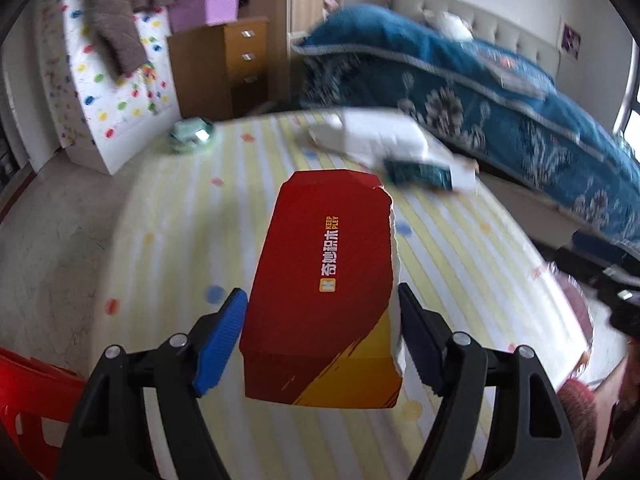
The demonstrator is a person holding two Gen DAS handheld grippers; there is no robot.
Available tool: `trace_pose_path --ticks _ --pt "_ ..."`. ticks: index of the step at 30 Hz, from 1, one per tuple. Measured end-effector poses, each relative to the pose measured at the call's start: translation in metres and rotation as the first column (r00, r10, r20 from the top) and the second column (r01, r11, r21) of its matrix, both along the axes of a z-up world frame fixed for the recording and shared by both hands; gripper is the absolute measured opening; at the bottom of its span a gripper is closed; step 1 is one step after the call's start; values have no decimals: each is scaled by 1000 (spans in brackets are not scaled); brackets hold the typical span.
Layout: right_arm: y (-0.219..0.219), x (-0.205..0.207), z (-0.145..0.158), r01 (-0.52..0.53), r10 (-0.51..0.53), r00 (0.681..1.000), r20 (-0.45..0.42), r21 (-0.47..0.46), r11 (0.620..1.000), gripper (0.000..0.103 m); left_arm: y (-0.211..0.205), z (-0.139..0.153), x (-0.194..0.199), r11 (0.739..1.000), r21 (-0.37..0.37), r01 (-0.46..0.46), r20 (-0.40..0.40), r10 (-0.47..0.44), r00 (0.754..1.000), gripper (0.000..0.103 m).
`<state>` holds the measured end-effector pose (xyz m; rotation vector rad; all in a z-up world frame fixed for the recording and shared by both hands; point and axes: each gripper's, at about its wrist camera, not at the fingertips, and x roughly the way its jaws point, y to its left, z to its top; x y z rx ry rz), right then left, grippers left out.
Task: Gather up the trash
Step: 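Grasp the teal wrapper packet with the right tool while the left tool holds the red box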
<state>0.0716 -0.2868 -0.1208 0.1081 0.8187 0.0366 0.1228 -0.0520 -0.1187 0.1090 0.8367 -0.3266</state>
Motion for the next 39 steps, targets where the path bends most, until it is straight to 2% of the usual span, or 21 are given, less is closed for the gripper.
trace_pose_path --ticks 4,8,14,24,32,35,36,38,39 --pt "9 15 3 -24 24 1000 16 -9 1000 59 14 24 1 999 -31 -35 64 37 997 73" --pt "18 32 4 -53 53 998 25 -13 999 56 17 32 15 997 -42 -61 85 64 994 73" --pt "14 87 -2 -68 68 997 22 23 997 56 17 22 48 995 -43 -94 67 97 993 73" --pt "10 160 -29 -67 68 997 -38 39 997 54 -3 2 86 997 9 -73 64 72 995 73" --pt "13 157 -34 -125 129 990 -61 67 990 54 -1 -9 83 997 9 -72 31 71 997 73" --pt "18 150 -34 -151 157 985 -66 88 985 38 1 -8 77 997 6 -75 30 75 997 73" --pt "20 145 -33 -160 166 984 -64 90 983 27 3 -7 72 997 3 -79 28 79 996 73" --pt "24 136 -30 -178 184 981 -57 102 979 24 7 -5 66 997 -1 -83 25 83 996 73" --pt "27 128 -28 -191 197 979 -53 109 976 17 9 -4 61 996 -1 -85 25 85 996 73"
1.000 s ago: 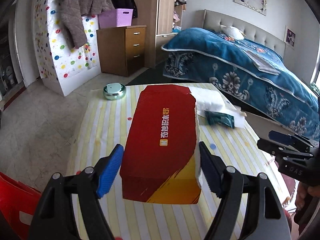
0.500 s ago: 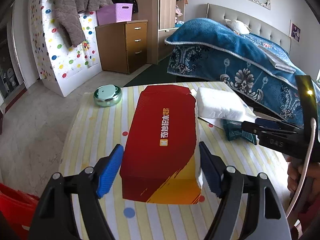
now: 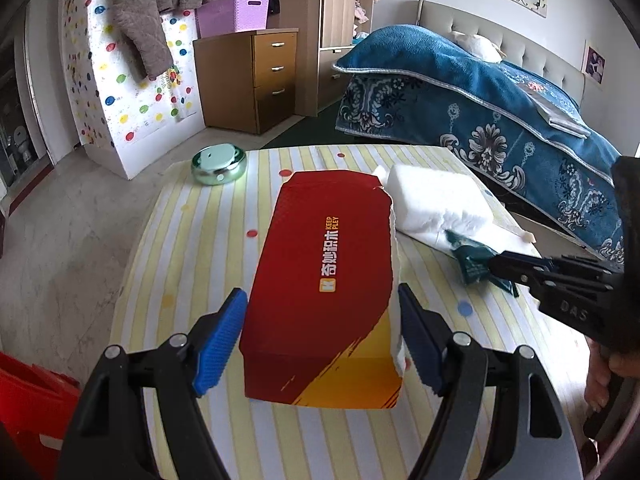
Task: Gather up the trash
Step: 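Grasp the teal wrapper packet with the right tool while the left tool holds the red box, then carry the red box and teal packet over the pink bin and open both tools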
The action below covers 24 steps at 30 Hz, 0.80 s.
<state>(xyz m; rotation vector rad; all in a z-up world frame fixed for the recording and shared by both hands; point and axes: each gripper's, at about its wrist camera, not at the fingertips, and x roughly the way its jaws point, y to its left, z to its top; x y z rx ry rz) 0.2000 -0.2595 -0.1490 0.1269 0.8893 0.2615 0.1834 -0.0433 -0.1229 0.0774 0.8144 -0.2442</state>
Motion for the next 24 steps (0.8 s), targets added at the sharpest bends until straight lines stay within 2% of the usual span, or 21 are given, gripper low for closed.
trace_pose_path --ticks 1,4,14,19,24 --pt "0 -1 -1 -4 4 1000 0 1 1000 11 1 0 -3 1000 1 -2 -1 2 1000 73" --pt "7 -22 5 -15 15 1000 19 -7 1000 6 7 4 -20 1000 -8 -10 -3 10 1000 73" --pt "13 -97 33 36 -33 993 117 -24 999 4 11 35 -74 999 -36 12 62 -10 998 73" --pt "2 -126 42 93 -91 987 132 -8 996 4 -13 48 -101 994 -38 100 102 -96 990 73" --pt "-21 -153 45 152 -151 981 125 8 988 4 -53 42 -119 979 -20 205 91 -202 975 73"
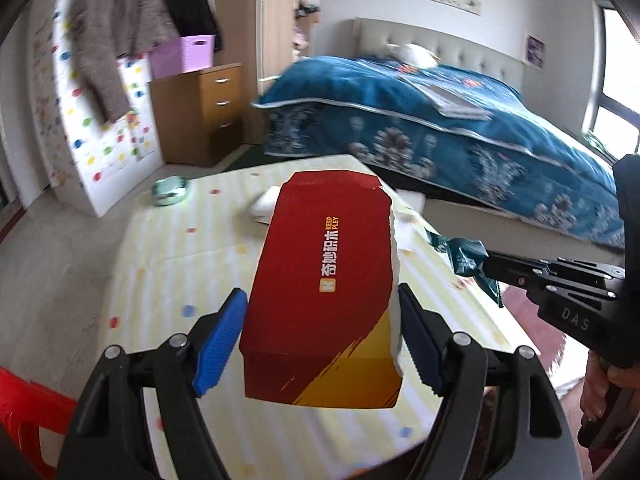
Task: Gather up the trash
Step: 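Carry the red box and teal packet over the pink bin and open both tools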
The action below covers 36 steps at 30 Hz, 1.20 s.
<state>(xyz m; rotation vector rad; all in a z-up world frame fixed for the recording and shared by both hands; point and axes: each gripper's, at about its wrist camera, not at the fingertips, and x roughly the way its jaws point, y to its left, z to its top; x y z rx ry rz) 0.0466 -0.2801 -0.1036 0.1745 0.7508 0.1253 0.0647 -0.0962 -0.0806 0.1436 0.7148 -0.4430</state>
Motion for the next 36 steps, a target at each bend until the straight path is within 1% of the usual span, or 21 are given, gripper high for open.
trace_pose_path --ticks 3,4,5,7,9,10,11,13,14,16,17,18,19,20,22,23,25,26,31,32,36 --pt "-15 -17 2 42 -42 999 6 -8 999 4 -25 -5 -10 998 11 63 -11 -63 998 73" --pt "-28 -29 2 85 -85 996 14 -13 996 4 -31 -5 -12 997 14 78 -12 -78 997 73" --pt "-30 -33 0 95 -95 995 15 -13 995 4 -44 -6 -15 994 20 107 -13 -107 994 73" --pt "-53 -51 -1 160 -160 987 20 -6 987 4 -63 -6 -21 987 22 156 -14 -156 988 73" --pt "-63 -59 -4 193 -192 981 20 -7 981 5 -82 -5 -27 979 23 203 -12 -203 979 73" --pt "-81 -72 -7 242 -242 970 16 -8 970 4 -91 -5 -29 974 23 225 -13 -225 974 73" --pt "-84 -76 -7 250 -250 968 15 -9 968 5 -107 -3 -32 965 25 261 -10 -261 965 73" --pt "-109 -97 -11 321 -321 947 5 -28 947 5 -133 -2 -38 949 33 313 -4 -313 950 73" --pt "-115 -101 -10 335 -336 942 0 -34 941 5 -142 -2 -40 943 38 330 -2 -330 944 73" --pt "-137 -122 -15 395 -396 918 -18 -50 917 5 -170 -3 -47 922 55 384 2 -384 923 73" --pt "-140 -124 -15 402 -403 915 -20 -50 914 5 -180 -5 -50 914 63 402 4 -403 915 73" --pt "-150 -132 -17 427 -428 903 -29 -51 903 5 -193 -7 -52 905 74 420 5 -421 907 73" --pt "-162 -143 -22 464 -466 884 -43 -49 884 5 -208 -11 -56 894 78 442 -1 -443 896 73" --pt "-167 -146 -23 470 -472 881 -44 -47 882 5 -218 -13 -57 886 78 457 -8 -458 889 73" --pt "-186 -159 -28 523 -523 851 -51 -31 852 5 -242 -22 -64 866 90 492 -20 -492 870 73" --pt "-190 -161 -29 527 -528 848 -50 -29 850 5 -250 -25 -65 859 93 503 -24 -503 864 73" --pt "-201 -168 -33 551 -552 833 -43 -23 834 5 -265 -30 -72 847 97 523 -31 -522 852 73" --pt "-206 -171 -33 571 -571 820 -33 -19 821 5 -272 -33 -73 842 96 531 -35 -530 847 73" --pt "-225 -175 -45 597 -596 802 -38 9 802 6 -296 -43 -70 831 95 548 -54 -545 836 73" --pt "-231 -173 -51 603 -601 798 -52 19 798 6 -300 -45 -69 830 95 550 -59 -547 835 73" --pt "-251 -165 -59 609 -604 792 -83 39 792 7 -314 -52 -65 819 88 567 -78 -562 824 74"
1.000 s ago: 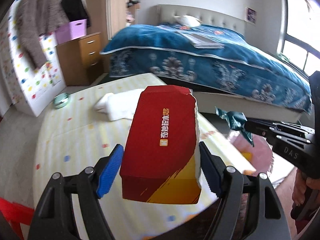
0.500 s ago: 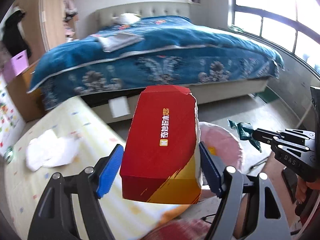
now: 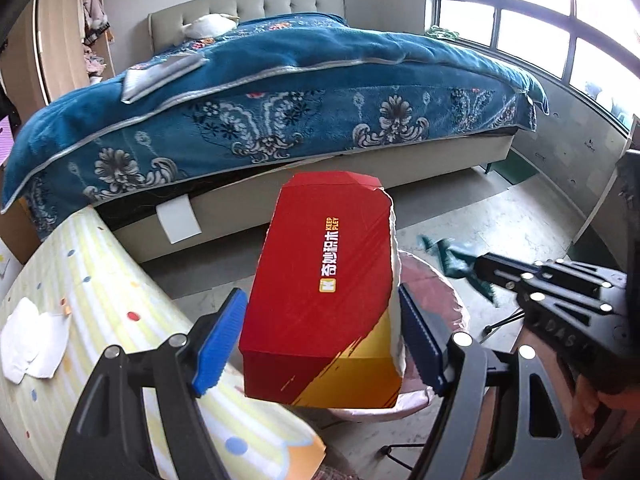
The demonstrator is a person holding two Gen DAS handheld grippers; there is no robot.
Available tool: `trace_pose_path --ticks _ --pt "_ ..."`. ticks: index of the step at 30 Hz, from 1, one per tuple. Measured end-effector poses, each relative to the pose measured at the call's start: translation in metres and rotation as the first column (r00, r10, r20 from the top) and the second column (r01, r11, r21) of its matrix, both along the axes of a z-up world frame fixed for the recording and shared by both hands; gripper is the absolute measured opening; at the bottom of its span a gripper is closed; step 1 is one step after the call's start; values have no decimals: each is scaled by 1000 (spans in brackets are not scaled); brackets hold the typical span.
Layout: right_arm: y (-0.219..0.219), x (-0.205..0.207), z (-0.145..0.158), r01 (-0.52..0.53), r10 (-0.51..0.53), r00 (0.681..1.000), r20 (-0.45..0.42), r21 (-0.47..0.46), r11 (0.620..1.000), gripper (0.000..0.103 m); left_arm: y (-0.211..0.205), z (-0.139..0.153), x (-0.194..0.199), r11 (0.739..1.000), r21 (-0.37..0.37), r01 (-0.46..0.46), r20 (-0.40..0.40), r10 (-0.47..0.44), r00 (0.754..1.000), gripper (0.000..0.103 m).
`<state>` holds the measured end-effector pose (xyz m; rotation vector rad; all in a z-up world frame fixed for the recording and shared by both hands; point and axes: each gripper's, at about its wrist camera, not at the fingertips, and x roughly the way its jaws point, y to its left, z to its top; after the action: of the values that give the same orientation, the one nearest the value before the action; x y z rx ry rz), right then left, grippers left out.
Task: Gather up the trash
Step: 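Carry the red box and teal packet over the pink bin and open both tools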
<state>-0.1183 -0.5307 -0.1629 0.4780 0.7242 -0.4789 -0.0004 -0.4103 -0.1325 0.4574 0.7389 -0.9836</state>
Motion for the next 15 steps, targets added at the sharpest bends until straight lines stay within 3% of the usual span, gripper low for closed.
trace_pose_path --ticks 1,3,5,7,9,15 --pt "-6 3 -4 1 -1 1000 -7 13 1000 9 -3 -2 1 1000 0 6 -6 -6 1000 75" --pt "-9 11 -9 3 -2 1000 -18 28 1000 9 -9 -6 2 1000 6 11 -16 -11 1000 88" --pt "-18 14 -20 10 -8 999 -41 49 999 9 -9 -8 5 1000 0 6 -24 -6 1000 88" --pt "-15 16 -21 19 -17 999 -46 54 998 29 -6 -8 8 1000 -3 -7 -34 7 999 89" --pt "-15 9 -18 31 -28 999 -42 51 998 37 4 -6 14 999 -11 -32 -36 32 999 89" --pt "-4 -2 -5 28 -27 1000 -8 40 999 44 42 9 24 992 -40 -116 -33 115 993 91"
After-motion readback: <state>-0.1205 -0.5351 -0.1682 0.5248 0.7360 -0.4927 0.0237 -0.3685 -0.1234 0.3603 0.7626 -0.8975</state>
